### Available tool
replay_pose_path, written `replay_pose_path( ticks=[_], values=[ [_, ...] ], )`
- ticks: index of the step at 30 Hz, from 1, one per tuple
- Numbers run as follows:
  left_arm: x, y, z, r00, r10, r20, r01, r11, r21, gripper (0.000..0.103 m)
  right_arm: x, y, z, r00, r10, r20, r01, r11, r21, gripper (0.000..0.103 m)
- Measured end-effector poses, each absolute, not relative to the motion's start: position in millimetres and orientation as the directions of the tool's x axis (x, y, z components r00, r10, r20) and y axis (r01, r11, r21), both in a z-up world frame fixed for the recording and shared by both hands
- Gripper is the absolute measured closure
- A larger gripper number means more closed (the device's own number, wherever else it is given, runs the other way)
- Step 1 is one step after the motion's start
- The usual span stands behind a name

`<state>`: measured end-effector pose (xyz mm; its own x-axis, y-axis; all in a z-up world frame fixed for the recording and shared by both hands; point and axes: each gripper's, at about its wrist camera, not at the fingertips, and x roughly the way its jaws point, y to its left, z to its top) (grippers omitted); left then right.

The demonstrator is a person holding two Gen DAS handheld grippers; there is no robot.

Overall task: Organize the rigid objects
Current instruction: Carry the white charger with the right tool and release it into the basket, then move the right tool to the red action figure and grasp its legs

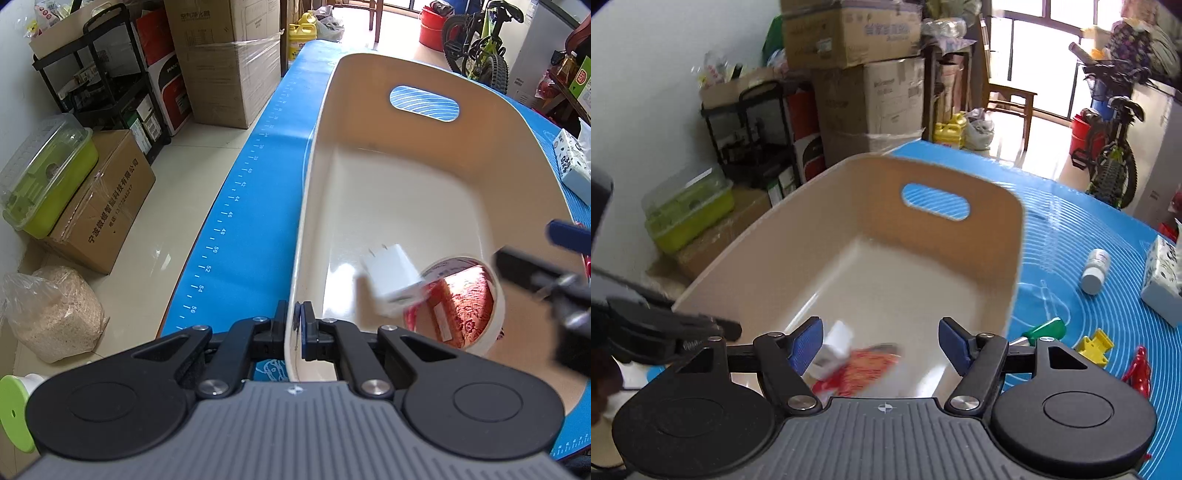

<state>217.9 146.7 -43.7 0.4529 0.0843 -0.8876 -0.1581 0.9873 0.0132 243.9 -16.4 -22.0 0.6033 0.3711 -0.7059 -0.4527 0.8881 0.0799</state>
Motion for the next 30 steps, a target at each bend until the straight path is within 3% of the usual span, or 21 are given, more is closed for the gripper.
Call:
replay_pose_path(
  ticks=[7,14,21,30],
  values=[
    [218.2,146.8,-44.0,0.453,0.085,-0.888,-0.158,0.987,0.013,0.095,248.2,-68.3,0.2,0.708,0.293,-0.642,-0.345,0.937,0.048,0.026],
    [218.2,147.0,-44.5,0.453,0.084,-0.887,-0.159,0.987,0.012,0.095,265.3,-134.4,-14.4,0.755,0.138,-0.641,-0.197,0.98,-0.021,0.025],
    [218.2,147.1,-44.6,0.453,0.085,-0.887,-0.159,0.987,0.013,0.095,283.5,-192.6,-58.5,0.713,0.014,-0.701,-0.033,0.999,-0.013,0.025],
    [218.2,146.9,-44.6,0.453,0.084,-0.887,-0.159,0.987,0.012,0.095,298.6,-205.2,-98.1,0.655,-0.036,-0.755,-0.021,0.998,-0.065,0.025]
  ],
)
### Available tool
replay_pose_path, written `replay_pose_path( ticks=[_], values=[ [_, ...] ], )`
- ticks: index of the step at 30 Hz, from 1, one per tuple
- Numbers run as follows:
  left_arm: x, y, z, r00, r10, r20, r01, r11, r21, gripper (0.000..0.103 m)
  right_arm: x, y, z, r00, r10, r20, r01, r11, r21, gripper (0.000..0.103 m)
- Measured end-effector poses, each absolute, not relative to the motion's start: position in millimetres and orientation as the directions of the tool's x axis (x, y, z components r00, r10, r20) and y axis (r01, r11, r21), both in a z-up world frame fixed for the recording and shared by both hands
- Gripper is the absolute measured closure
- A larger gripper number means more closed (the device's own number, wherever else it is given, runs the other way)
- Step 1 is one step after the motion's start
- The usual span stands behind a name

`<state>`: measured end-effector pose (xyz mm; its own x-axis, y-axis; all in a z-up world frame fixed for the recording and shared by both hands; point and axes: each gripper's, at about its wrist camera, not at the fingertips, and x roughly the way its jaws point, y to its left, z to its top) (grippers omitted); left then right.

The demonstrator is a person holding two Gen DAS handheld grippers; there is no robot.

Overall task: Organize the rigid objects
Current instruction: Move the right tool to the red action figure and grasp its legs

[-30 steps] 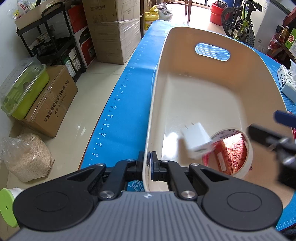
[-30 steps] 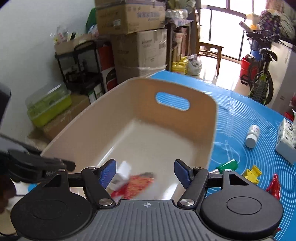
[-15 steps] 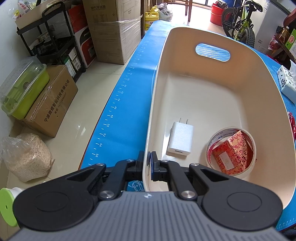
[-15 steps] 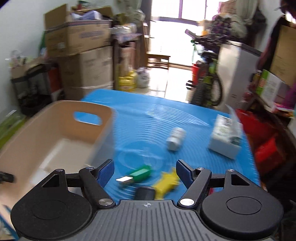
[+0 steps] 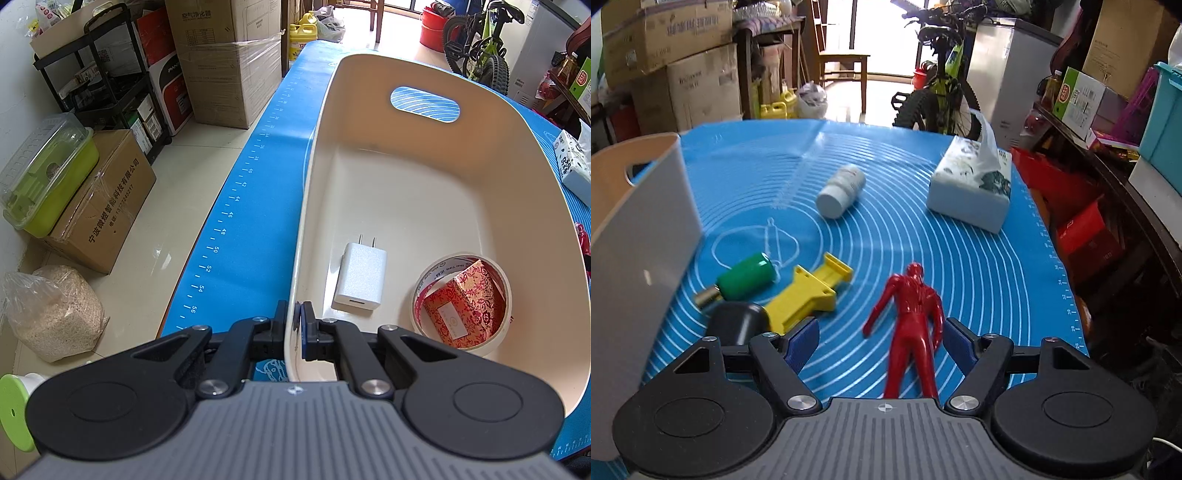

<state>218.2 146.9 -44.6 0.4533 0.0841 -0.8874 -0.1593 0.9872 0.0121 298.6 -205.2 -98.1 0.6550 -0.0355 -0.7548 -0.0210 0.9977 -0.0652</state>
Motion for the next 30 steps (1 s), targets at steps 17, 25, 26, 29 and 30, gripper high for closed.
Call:
replay_pose_path(
  ticks=[17,25,26,29,30],
  values=[
    [217.7,147.0,-45.3,0.454,0.088,-0.887,-0.16,0.987,0.016,0.095,305.5,-224.1,-131.7,0.647,-0.051,-0.76,0.005,0.998,-0.062,0.064],
    [217.2,147.4,-45.5,0.454,0.087,-0.887,-0.159,0.987,0.015,0.095,302.4,-222.1,-121.4,0.672,-0.052,-0.739,0.016,0.998,-0.055,0.064],
    [217.3,147.4,-45.5,0.454,0.087,-0.887,-0.16,0.987,0.015,0.095,302.0,-222.6,-119.7,0.674,-0.051,-0.737,0.021,0.998,-0.051,0.064],
    [217.3,147.3,-45.5,0.454,0.087,-0.887,-0.16,0.987,0.015,0.095,301.0,-225.5,-114.1,0.683,-0.05,-0.729,0.039,0.999,-0.032,0.064],
    [217.3,147.3,-45.5,0.454,0.087,-0.887,-0.16,0.987,0.015,0.095,300.3,-226.3,-112.0,0.688,-0.051,-0.724,0.044,0.999,-0.028,0.064]
  ],
)
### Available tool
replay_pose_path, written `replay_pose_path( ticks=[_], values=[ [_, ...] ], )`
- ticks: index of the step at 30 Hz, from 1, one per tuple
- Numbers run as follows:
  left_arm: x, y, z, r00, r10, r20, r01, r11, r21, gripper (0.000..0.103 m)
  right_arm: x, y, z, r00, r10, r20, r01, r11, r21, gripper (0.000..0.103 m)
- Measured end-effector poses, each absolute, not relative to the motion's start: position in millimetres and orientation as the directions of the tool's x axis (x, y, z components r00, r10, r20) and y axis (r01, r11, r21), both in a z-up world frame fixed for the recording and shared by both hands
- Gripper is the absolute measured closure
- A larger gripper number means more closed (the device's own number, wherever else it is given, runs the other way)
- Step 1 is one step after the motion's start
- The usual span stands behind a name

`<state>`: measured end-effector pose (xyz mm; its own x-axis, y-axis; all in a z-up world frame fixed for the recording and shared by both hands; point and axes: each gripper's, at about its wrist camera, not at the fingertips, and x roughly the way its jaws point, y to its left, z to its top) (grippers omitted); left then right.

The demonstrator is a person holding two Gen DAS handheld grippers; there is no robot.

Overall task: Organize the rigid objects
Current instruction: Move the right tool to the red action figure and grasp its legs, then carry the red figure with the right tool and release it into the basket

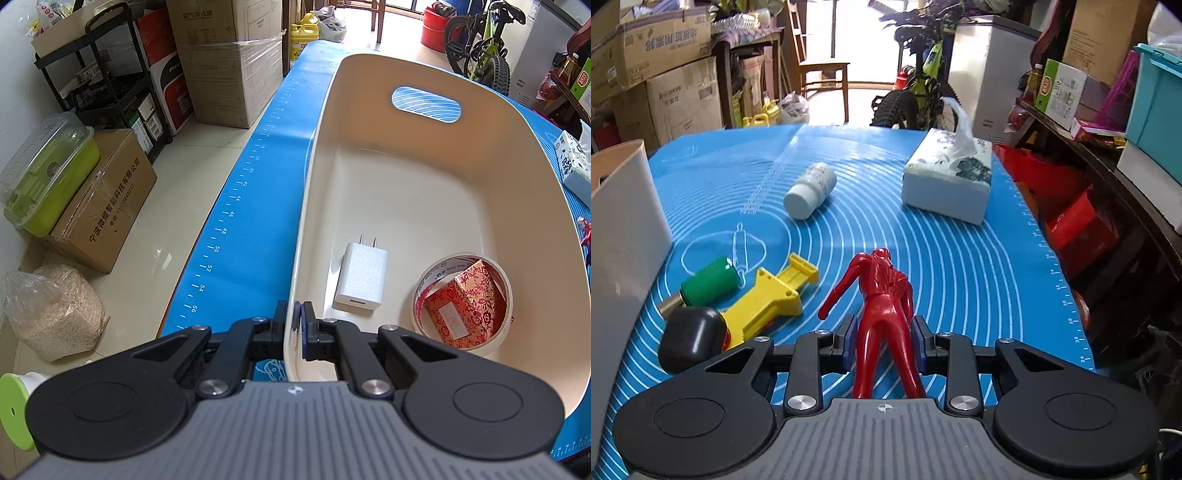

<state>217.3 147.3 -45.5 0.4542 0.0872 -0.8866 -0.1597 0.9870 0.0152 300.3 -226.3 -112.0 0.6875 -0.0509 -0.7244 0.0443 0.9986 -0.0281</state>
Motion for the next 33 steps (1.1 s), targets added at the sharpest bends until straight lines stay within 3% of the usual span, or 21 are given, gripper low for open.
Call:
replay_pose_path(
  ticks=[7,21,33],
  values=[
    [217.3,147.3,-45.5,0.454,0.087,-0.887,-0.16,0.987,0.015,0.095,285.8,-218.4,-78.4,0.764,-0.021,-0.645,0.035,0.999,0.008,0.064],
    [216.4,148.4,-46.2,0.455,0.089,-0.886,-0.159,0.987,0.017,0.095,245.5,-147.6,-8.1,0.862,0.225,-0.453,-0.188,0.974,0.127,0.064],
    [216.8,148.0,-45.0,0.455,0.09,-0.886,-0.157,0.987,0.02,0.095,237.9,-42.7,-19.3,0.738,0.439,-0.512,-0.441,0.888,0.127,0.064]
  ],
)
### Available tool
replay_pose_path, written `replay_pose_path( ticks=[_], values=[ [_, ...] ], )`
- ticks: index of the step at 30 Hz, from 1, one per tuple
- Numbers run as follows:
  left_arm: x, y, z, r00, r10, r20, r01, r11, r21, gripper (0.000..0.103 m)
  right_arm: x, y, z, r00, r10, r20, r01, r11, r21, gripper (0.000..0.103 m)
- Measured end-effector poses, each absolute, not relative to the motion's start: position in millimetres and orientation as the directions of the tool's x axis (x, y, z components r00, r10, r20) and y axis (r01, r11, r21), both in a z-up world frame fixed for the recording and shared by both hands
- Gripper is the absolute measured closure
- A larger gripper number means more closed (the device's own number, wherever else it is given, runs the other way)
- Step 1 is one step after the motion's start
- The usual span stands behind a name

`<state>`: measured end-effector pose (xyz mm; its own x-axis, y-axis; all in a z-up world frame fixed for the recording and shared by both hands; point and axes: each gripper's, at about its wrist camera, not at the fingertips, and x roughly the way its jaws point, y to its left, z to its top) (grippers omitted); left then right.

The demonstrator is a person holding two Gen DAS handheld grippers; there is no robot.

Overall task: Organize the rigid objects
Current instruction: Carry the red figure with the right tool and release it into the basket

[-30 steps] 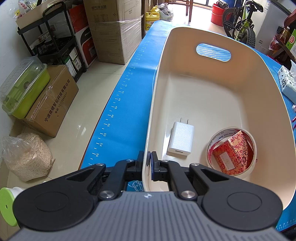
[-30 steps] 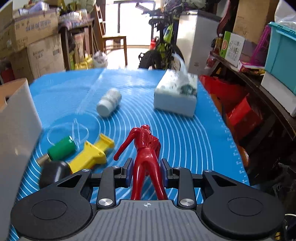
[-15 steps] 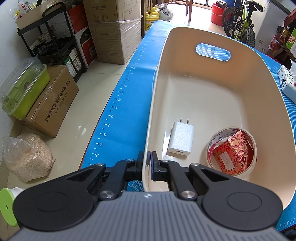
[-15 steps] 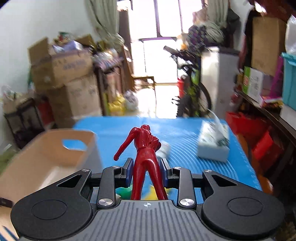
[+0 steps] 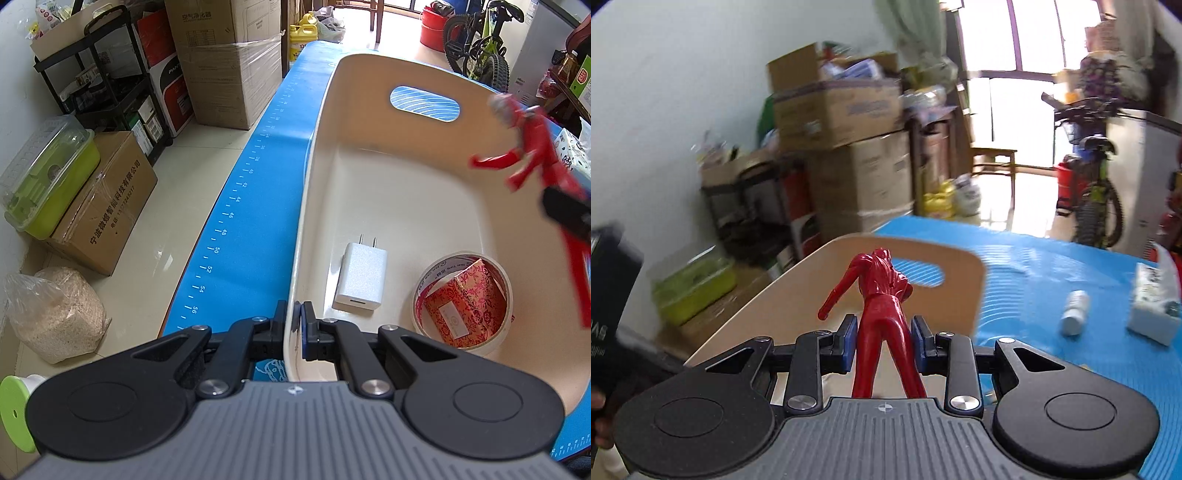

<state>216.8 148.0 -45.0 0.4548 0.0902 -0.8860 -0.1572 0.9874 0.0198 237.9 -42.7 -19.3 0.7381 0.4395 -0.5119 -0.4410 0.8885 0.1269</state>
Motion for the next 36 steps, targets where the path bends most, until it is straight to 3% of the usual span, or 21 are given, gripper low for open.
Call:
replay_pose_path(
  ticks=[11,18,29,36],
  values=[
    [216.7,148.0,-44.6,0.457,0.089,-0.885,-0.157,0.987,0.019,0.095,239.5,-7.1,-50.9,0.617,0.41,-0.672,-0.461,0.88,0.115,0.064],
    [218.6,148.2,-43.2,0.457,0.089,-0.885,-0.156,0.988,0.019,0.095,232.0,-1.0,-56.2,0.595,0.412,-0.691,-0.485,0.869,0.101,0.063],
    [219.0,146.5,-44.7,0.454,0.093,-0.886,-0.162,0.987,0.021,0.095,225.5,-33.0,-24.5,0.654,0.446,-0.611,-0.444,0.88,0.167,0.041],
    [218.5,147.0,-45.2,0.454,0.092,-0.886,-0.163,0.987,0.019,0.095,236.6,-81.1,-9.7,0.734,0.36,-0.575,-0.32,0.931,0.174,0.033]
  ],
)
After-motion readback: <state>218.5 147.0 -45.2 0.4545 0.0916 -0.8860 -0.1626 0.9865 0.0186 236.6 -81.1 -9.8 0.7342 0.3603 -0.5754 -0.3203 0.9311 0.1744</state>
